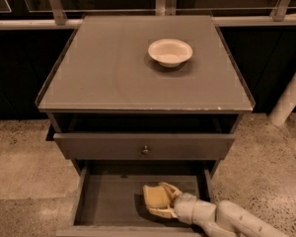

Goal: Pick sponge from middle drawer and place on counter

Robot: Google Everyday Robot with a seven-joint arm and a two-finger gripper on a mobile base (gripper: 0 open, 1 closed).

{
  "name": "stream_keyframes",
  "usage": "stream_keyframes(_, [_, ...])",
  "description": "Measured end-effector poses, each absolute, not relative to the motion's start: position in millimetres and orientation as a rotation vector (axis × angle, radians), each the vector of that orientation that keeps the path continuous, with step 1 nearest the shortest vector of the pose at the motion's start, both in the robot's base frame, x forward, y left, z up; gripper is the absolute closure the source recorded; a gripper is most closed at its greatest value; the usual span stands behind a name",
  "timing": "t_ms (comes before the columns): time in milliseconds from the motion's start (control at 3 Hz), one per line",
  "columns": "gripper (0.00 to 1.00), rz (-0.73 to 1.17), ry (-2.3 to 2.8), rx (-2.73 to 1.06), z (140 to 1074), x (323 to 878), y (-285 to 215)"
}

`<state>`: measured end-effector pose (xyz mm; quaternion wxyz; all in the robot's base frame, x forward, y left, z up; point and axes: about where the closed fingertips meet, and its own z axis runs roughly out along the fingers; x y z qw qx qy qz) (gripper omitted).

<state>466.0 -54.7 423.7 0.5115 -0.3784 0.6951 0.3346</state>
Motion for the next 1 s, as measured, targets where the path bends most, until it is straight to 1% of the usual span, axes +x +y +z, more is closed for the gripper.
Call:
stream_keyframes(333, [1.00, 0.759, 1.582, -0.914, 466.6, 480.8, -69.1])
stream_keyframes(667, [1.00, 0.736, 1.483, -0.917, 511.0, 501.6, -69.9])
stream_keyframes(1000, [1.00, 0.737, 1.483, -0.918, 511.4, 501.1, -69.4])
